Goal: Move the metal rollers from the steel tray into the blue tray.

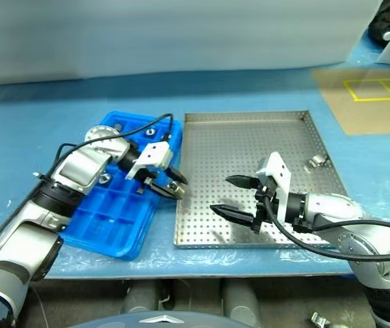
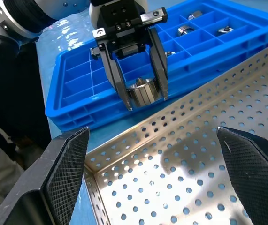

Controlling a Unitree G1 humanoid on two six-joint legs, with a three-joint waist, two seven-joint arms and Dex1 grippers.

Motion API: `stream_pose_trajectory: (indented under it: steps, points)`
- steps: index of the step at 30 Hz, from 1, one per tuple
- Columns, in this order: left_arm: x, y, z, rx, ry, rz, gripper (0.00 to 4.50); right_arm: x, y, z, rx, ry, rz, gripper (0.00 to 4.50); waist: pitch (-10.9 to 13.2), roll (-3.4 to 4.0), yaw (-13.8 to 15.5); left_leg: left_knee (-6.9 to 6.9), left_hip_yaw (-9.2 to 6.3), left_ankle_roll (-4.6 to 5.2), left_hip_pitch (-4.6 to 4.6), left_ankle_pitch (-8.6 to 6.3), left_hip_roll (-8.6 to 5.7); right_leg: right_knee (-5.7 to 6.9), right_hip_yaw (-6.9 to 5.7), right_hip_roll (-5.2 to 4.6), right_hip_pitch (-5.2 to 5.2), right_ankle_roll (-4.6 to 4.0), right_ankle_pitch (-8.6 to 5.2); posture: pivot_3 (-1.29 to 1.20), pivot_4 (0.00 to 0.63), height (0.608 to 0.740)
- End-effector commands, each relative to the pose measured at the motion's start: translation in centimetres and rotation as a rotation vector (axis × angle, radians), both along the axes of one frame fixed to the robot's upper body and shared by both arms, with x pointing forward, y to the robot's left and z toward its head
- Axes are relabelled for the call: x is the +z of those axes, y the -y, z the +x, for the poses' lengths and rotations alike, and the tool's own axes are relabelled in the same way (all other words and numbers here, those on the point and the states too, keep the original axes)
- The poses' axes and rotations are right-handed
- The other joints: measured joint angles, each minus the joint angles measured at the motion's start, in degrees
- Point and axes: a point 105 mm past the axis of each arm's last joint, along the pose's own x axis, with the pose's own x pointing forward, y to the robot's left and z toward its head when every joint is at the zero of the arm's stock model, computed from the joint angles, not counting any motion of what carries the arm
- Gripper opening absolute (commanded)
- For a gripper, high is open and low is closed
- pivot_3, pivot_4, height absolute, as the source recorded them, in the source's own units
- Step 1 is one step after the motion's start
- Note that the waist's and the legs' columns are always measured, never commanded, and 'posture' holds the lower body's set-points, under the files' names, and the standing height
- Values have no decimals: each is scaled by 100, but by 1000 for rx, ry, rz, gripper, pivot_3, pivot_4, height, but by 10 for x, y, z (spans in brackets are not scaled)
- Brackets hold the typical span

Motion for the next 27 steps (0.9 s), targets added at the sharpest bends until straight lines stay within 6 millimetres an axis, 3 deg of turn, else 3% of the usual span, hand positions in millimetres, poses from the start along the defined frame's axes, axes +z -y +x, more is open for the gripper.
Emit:
stream_pose_trajectory:
  steps: [1,6,11,15,19,24,27]
  points:
    - [33,-14,-6,48,48,-72,1706,6,-15,7,110,36,26,4500,3,-6,15,3,0,-4,-8,2,-1,17,1,-1,-14,-6,-4,-89,150,740]
    - [40,-39,-11,170,78,-72,1706,7,-41,17,268,56,26,4500,4,-4,200,-3,-5,-55,-12,28,17,85,-13,3,-51,-33,-21,14,150,740]
    - [39,-67,-11,410,88,-107,1706,8,-64,40,385,103,24,4500,7,-9,351,-1,-8,-72,-12,38,23,105,-19,3,-57,-39,-24,174,150,740]
    - [29,-93,-15,588,57,-110,1706,10,-83,51,431,138,38,4500,6,-9,538,0,-11,-75,-22,39,28,116,-26,3,-68,-50,-31,249,150,740]
    - [18,-116,-36,726,4,-116,1706,11,-101,51,502,150,66,4500,8,-22,632,-1,-13,-74,-48,38,32,116,-30,3,-92,-56,-35,315,150,740]
    - [-8,-137,-58,840,-79,-74,1706,9,-109,54,530,159,73,4500,7,-33,801,1,-18,-75,-69,39,34,123,-36,4,-117,-59,-36,355,150,740]
    - [-11,-143,-61,901,-90,-95,1706,7,-110,55,539,159,71,4500,8,-42,902,1,-18,-80,-66,41,40,130,-35,4,-118,-58,-37,367,150,740]
